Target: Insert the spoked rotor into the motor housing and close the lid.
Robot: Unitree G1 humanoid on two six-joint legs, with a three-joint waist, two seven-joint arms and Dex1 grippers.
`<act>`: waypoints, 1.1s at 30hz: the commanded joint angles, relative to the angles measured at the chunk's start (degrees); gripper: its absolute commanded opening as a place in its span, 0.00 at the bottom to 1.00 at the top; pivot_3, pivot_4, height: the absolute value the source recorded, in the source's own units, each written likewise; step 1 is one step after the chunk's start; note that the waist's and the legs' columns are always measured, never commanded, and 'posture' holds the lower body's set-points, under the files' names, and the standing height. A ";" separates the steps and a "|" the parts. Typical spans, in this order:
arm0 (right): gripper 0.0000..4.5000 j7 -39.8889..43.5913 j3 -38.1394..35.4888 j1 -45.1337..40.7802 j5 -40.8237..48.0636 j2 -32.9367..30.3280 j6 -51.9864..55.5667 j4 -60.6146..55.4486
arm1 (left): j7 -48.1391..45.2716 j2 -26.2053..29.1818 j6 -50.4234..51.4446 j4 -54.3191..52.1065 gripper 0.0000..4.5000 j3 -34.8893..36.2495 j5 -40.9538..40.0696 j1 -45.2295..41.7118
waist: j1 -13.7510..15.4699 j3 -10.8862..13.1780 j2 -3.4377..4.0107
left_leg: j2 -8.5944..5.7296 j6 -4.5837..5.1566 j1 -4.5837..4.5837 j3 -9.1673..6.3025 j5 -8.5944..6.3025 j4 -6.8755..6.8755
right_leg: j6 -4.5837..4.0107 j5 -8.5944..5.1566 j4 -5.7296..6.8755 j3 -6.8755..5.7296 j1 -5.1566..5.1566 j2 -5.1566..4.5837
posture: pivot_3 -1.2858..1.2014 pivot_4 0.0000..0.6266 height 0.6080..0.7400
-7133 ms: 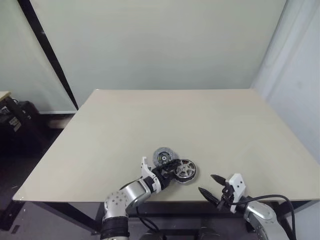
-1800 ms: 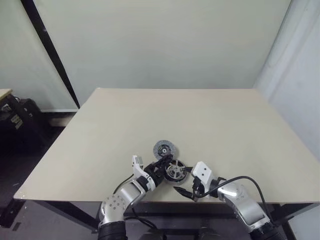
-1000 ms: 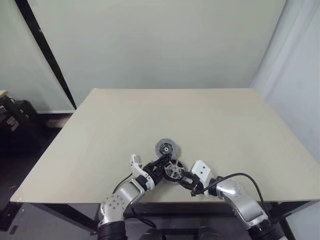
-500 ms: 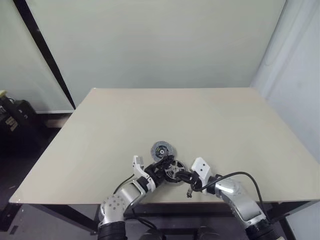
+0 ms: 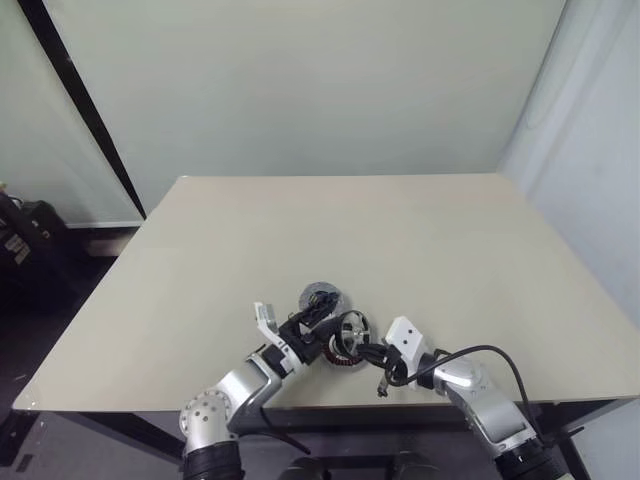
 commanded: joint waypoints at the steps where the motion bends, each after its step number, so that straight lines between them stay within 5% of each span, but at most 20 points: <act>1: 0.01 -0.20 -0.32 -0.48 0.24 -0.06 -1.14 -1.16 | -0.32 2.23 -0.12 -2.89 1.00 0.10 -1.42 0.76 | 0.02 0.00 0.00 | 0.00 0.00 -0.01 0.00 0.00 0.00 | 0.00 0.00 0.00 0.00 0.00 0.00 | 0.52 0.00 1.00; 13: 0.01 -0.36 -1.09 -0.89 0.55 -0.14 -1.95 -0.61 | -4.52 14.27 -4.16 -11.41 1.00 -1.26 5.72 4.63 | 0.03 0.00 0.01 | 0.00 -0.21 0.01 0.02 -0.12 -0.01 | -0.01 0.00 0.02 0.03 -0.01 0.00 | 0.52 0.00 1.00; 23: 0.01 -4.13 -3.02 -4.55 1.63 4.50 -0.76 -0.42 | -10.79 16.57 -17.67 -14.61 1.00 -7.80 24.01 7.98 | -0.11 0.00 0.03 | 0.01 -0.21 0.04 0.06 -0.11 -0.02 | -0.03 0.01 0.04 0.06 -0.02 0.01 | 0.52 0.00 1.00; 33: 0.01 -4.92 2.64 -6.35 -4.54 4.80 -2.55 12.33 | -12.40 16.24 -18.54 -15.53 1.00 -9.71 26.66 8.96 | -0.34 -0.04 0.06 | 0.00 -0.02 0.08 0.05 -0.01 -0.06 | -0.04 0.02 0.05 0.07 0.01 0.00 | 0.52 0.00 1.00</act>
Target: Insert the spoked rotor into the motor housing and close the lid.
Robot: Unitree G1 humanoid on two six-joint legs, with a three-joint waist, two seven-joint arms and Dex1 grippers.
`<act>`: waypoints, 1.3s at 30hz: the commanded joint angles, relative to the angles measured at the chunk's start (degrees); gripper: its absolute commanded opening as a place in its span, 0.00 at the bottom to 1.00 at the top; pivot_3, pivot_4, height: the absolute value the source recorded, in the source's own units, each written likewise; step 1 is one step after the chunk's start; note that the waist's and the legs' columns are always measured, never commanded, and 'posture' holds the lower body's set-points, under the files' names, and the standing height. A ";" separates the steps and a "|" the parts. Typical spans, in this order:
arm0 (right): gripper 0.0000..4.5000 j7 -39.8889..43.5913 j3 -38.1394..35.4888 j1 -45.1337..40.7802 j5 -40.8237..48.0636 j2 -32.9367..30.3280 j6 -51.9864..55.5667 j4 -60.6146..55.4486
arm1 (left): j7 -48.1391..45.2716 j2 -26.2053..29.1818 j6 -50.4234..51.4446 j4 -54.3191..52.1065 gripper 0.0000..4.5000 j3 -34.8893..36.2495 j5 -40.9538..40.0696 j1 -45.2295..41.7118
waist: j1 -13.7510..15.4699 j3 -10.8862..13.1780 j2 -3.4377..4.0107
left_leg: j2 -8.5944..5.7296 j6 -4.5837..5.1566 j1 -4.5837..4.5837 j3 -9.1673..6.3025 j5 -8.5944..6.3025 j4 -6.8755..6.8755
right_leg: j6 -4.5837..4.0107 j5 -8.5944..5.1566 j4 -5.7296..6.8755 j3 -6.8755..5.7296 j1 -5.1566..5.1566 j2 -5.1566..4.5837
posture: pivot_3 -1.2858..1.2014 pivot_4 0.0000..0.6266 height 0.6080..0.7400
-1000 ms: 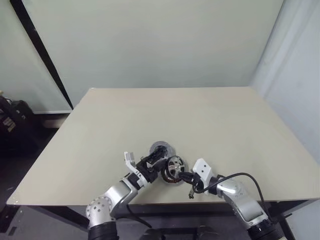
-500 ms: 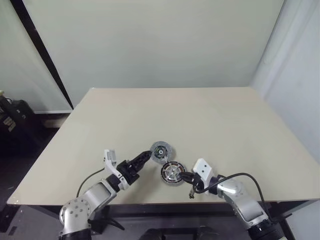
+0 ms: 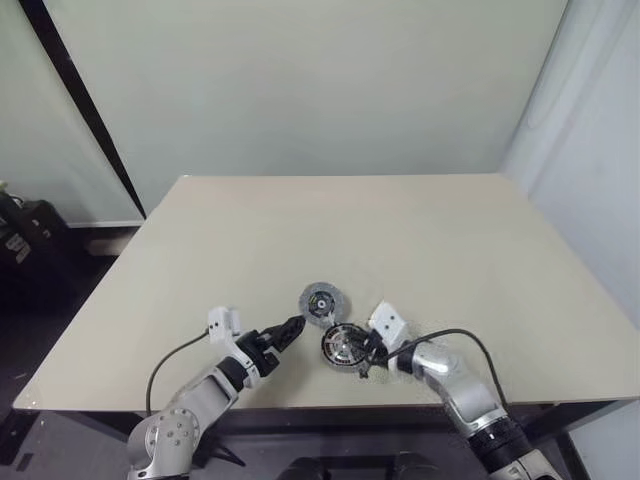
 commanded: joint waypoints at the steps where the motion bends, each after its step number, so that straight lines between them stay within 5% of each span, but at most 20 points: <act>1: 0.01 -0.17 0.26 0.67 -1.26 -1.11 -1.28 0.98 | -1.35 0.65 -0.75 -2.84 1.00 -0.14 0.69 -0.29 | -0.09 0.00 0.00 | 0.01 0.00 0.02 -0.01 0.00 0.00 | 0.00 0.00 0.00 -0.01 0.02 0.01 | 0.52 0.00 1.00; 5: 0.14 0.84 -2.11 0.69 1.82 -1.40 0.17 -4.18 | -1.83 1.00 -0.08 -2.99 1.00 0.16 0.77 -0.46 | -0.10 0.00 0.01 | 0.02 0.00 0.03 -0.02 0.01 0.02 | 0.00 0.00 0.02 -0.02 0.03 0.02 | 0.52 0.00 1.00; 9: 0.44 4.08 -2.10 -0.61 2.80 -4.40 4.16 -11.81 | -1.62 2.49 1.35 -3.57 0.91 -0.11 0.91 -1.45 | -0.11 0.01 0.02 | 0.02 0.00 -0.01 0.00 0.01 0.06 | 0.00 0.00 0.02 -0.01 0.00 0.01 | 0.52 0.00 1.00; 12: 0.67 7.87 -0.52 -2.38 2.67 -8.33 10.79 -17.78 | -0.76 4.46 3.94 -4.13 0.72 -0.70 1.31 -2.44 | -0.14 0.01 0.01 | 0.02 0.00 0.00 -0.02 0.01 0.05 | 0.00 0.00 0.04 -0.02 -0.02 0.03 | 0.52 0.00 1.00; 21: 0.69 20.88 11.26 -11.80 -3.19 -22.27 21.60 -27.35 | 5.02 9.45 14.82 -6.47 0.01 -2.95 2.13 -5.89 | -0.11 0.02 -0.01 | 0.03 0.00 -0.02 -0.03 0.00 0.03 | 0.01 0.00 0.03 -0.07 -0.03 0.01 | 0.52 0.00 1.00; 39: 0.69 24.66 22.65 -20.04 -13.52 -19.16 16.04 -17.40 | -1.98 17.29 17.80 -8.00 0.01 -10.47 10.50 -5.23 | -0.11 0.04 -0.06 | 0.03 -0.01 -0.02 -0.04 0.01 0.02 | 0.01 0.01 0.06 -0.09 -0.07 0.00 | 0.52 0.00 1.00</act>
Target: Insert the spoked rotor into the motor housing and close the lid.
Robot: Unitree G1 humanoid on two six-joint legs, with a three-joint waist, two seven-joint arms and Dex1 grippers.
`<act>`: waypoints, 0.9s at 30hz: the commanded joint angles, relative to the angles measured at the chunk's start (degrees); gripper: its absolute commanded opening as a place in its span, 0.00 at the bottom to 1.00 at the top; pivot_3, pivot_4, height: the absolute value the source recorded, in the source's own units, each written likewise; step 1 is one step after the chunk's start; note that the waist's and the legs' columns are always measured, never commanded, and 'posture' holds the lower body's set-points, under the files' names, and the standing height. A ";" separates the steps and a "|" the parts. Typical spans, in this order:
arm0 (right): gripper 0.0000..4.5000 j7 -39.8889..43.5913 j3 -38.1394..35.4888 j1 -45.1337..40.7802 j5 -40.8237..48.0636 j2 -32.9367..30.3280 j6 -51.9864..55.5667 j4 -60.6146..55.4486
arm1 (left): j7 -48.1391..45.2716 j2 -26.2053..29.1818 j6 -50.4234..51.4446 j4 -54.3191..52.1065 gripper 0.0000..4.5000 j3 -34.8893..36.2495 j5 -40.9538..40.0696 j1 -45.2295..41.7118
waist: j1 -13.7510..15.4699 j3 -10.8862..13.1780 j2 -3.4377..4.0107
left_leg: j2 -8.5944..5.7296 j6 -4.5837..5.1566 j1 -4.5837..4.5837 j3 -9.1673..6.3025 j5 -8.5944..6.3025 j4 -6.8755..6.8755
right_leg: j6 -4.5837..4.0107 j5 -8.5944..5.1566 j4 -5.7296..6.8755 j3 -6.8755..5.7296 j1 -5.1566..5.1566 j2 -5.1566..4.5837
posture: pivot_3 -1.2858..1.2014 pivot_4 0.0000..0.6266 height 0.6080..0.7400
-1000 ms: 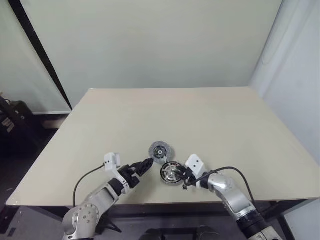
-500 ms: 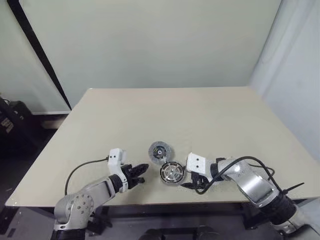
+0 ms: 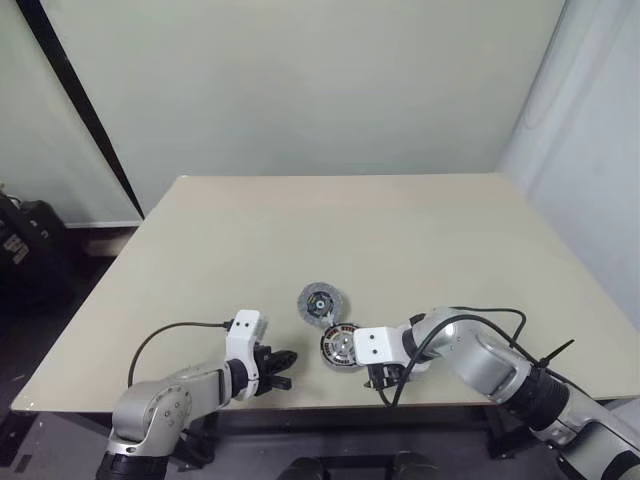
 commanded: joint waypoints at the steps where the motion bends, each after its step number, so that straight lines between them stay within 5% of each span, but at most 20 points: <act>1: 0.69 -0.49 0.00 -1.62 -2.02 1.19 -2.20 1.46 | -5.51 2.94 -2.62 -2.35 0.01 -1.32 1.57 0.32 | -0.01 0.00 0.01 | 0.00 0.00 0.00 -0.01 0.00 -0.01 | 0.00 0.00 0.01 0.00 0.00 0.00 | 0.52 0.00 1.00; 11: 0.69 -1.83 -0.68 -0.83 -4.58 3.41 -4.38 5.13 | -28.32 5.72 -16.86 2.32 0.01 -1.11 1.84 7.00 | -0.06 0.01 0.04 | 0.02 -0.02 0.00 0.01 -0.01 -0.03 | -0.02 0.00 0.01 0.00 -0.03 0.00 | 0.52 0.00 1.00; 20: 0.69 -2.56 -1.07 -0.65 -5.19 4.04 -4.54 6.77 | -36.33 4.25 -31.20 10.86 0.01 -1.87 9.06 8.85 | -0.08 0.01 0.05 | 0.07 -0.01 0.06 0.04 -0.01 0.00 | -0.02 0.00 0.03 -0.01 -0.01 0.02 | 0.52 0.00 1.00; 23: 0.55 -2.95 -0.86 -0.63 -5.43 4.38 -4.56 7.46 | -36.46 2.85 -34.98 12.93 0.00 -1.93 11.54 8.15 | -0.07 0.00 0.06 | 0.07 -0.01 0.06 0.04 -0.01 0.00 | -0.02 0.00 0.02 0.00 -0.01 0.01 | 0.52 0.00 1.00; 27: 0.24 -3.27 -0.88 -0.44 -5.53 4.85 -4.21 8.23 | -36.04 0.89 -38.73 14.48 0.00 -1.79 13.90 7.40 | -0.06 -0.02 0.05 | 0.07 -0.01 0.07 0.02 -0.01 0.00 | -0.02 0.01 0.02 -0.01 0.00 0.02 | 0.52 0.00 1.00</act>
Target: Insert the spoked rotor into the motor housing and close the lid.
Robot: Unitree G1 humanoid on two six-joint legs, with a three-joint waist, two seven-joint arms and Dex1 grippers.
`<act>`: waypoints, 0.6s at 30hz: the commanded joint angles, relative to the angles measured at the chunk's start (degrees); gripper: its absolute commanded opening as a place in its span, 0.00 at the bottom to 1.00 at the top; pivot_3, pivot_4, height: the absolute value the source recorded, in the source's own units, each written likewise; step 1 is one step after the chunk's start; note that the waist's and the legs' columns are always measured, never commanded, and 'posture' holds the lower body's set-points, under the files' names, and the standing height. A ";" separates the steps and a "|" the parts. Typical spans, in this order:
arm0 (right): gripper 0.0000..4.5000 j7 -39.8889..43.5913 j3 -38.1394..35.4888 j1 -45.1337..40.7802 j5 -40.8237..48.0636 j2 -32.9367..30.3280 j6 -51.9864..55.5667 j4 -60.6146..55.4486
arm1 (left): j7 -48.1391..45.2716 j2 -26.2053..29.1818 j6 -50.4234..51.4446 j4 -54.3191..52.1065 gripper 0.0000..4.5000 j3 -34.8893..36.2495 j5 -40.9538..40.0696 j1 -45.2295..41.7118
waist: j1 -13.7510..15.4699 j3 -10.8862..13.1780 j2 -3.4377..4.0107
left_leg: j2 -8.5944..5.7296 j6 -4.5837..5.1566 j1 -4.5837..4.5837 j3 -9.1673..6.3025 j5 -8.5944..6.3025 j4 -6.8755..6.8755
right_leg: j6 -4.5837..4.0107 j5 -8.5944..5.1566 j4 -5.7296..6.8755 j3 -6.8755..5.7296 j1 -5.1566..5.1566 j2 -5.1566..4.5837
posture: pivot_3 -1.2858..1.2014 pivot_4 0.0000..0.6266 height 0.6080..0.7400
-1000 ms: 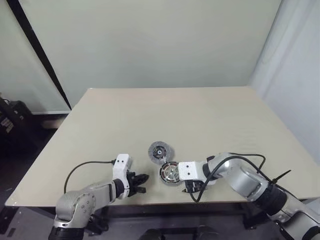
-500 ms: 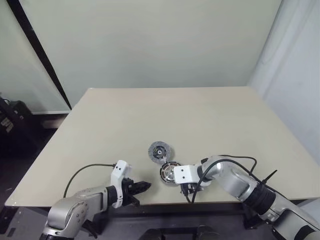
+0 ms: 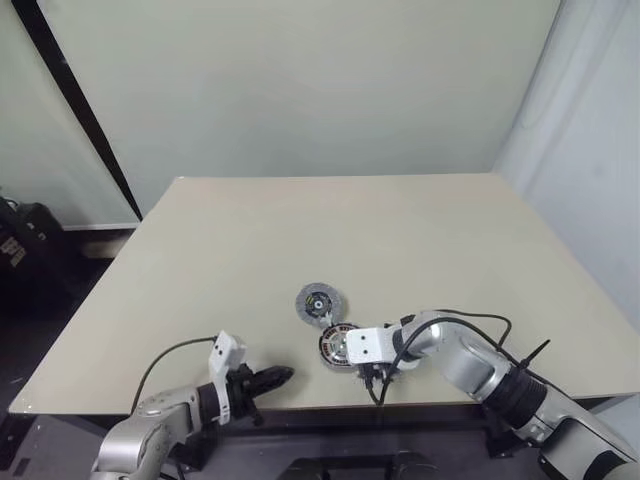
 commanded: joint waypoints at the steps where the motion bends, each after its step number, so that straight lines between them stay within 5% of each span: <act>1: 0.16 -0.22 -0.40 -0.34 -1.50 0.42 0.34 0.77 | -0.05 -1.28 -3.96 0.21 0.00 0.27 1.68 -1.40 | -0.02 -0.04 -0.01 | 0.00 0.00 0.00 0.01 0.00 0.00 | 0.00 0.00 0.02 0.00 -0.01 -0.01 | 0.52 0.00 1.00; 4: 0.02 -0.07 -0.89 0.05 -1.27 0.80 1.44 0.67 | 0.26 -2.31 -5.78 0.75 0.00 0.39 2.98 -1.53 | 0.02 -0.05 0.04 | 0.05 0.00 0.05 0.01 0.01 0.00 | -0.02 0.01 0.03 -0.03 0.03 0.02 | 0.52 0.00 1.00; 18: 0.02 -8.12 -10.55 5.37 5.73 11.31 22.66 -2.02 | 3.62 -5.37 -8.87 1.36 0.00 0.62 6.16 -1.75 | -0.11 -0.12 0.06 | 0.07 0.00 0.21 0.01 0.01 0.04 | 0.01 0.03 0.07 -0.04 0.07 0.03 | 0.52 0.00 1.00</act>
